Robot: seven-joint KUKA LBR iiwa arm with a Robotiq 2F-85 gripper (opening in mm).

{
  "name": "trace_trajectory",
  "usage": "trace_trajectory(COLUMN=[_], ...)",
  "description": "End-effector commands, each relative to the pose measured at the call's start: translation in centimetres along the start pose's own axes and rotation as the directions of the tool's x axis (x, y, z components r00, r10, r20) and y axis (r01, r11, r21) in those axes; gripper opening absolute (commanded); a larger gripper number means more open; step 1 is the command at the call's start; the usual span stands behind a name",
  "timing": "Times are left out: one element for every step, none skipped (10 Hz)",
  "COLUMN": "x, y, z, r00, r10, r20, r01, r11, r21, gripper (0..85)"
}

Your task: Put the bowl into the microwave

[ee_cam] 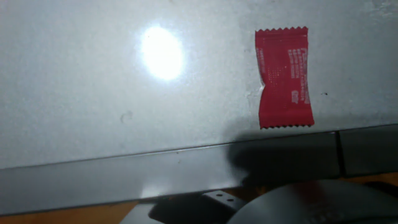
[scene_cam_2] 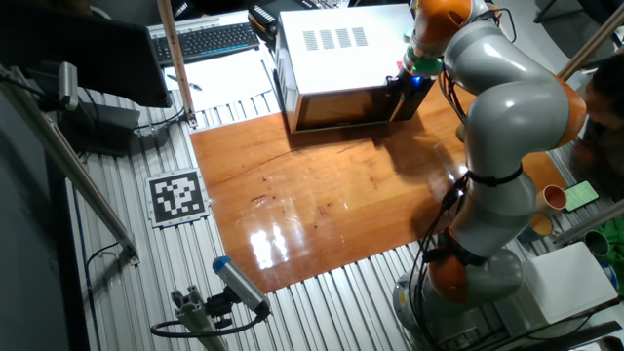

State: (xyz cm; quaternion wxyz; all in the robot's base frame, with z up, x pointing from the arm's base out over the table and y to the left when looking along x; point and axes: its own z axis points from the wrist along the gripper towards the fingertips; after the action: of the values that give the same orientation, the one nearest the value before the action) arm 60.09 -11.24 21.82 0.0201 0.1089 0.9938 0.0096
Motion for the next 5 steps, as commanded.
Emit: trace_trajectory(x=[-0.19, -0.13, -0.06, -0.06, -0.09], y=[0.04, 0.11, 0.17, 0.19, 0.22], z=[0.21, 0.16, 0.16, 0.20, 0.19], r00=[1.000, 1.000, 1.000, 1.000, 1.000], r10=[-0.002, -0.002, -0.002, -0.008, -0.025], r20=[0.003, 0.001, 0.000, 0.004, 0.004], r01=[0.002, 0.002, 0.002, 0.008, 0.025], r11=[1.000, 1.000, 1.000, 1.000, 1.000], r21=[-0.006, -0.007, -0.010, -0.011, -0.008], gripper=[68.0, 68.0, 68.0, 51.0, 51.0])
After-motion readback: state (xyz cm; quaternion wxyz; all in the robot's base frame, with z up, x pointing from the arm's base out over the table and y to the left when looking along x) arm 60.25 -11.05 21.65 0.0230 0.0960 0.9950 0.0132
